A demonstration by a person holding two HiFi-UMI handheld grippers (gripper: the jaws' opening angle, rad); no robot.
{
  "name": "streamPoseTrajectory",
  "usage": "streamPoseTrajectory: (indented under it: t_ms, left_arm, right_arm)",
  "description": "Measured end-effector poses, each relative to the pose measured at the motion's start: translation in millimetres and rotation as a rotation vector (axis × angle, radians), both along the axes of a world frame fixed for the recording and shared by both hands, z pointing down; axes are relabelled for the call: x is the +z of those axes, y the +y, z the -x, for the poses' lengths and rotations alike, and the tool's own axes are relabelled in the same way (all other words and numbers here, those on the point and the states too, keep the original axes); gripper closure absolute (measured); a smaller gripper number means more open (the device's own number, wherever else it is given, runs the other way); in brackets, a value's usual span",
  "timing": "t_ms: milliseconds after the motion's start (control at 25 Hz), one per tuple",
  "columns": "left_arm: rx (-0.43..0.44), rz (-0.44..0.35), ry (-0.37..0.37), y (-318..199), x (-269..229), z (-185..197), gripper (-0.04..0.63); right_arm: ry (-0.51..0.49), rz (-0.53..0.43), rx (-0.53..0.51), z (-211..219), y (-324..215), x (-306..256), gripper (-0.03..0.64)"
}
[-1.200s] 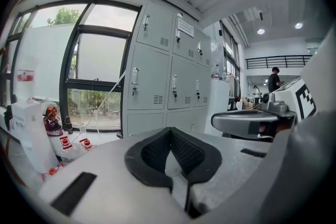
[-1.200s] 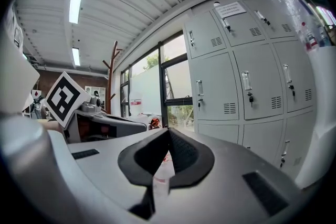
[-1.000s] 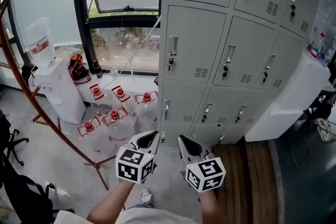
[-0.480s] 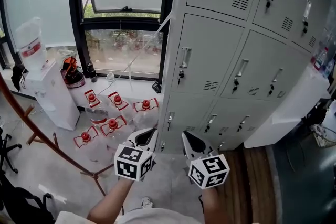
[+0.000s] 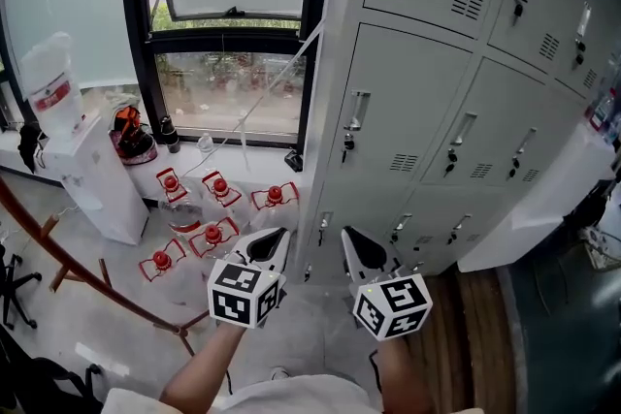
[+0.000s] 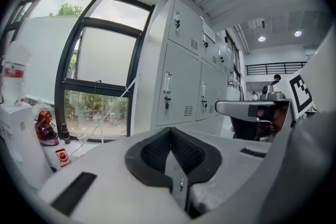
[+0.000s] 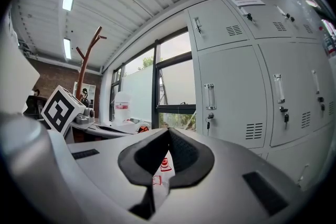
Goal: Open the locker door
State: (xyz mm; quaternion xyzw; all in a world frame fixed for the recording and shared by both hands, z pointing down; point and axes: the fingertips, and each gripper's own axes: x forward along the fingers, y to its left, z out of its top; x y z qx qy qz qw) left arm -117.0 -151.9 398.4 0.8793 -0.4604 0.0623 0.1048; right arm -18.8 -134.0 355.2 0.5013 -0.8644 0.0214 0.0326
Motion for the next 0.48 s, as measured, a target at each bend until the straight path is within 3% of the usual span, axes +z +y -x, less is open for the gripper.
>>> streamPoseTrajectory:
  t_ms: [480]
  left_arm:
    - [0.007, -0.03, -0.013, -51.9, -11.1, -15.1, 0.589]
  right_arm:
    - [-0.012, -0.077, 0.001, -10.9, -58.2, -21.3, 0.615]
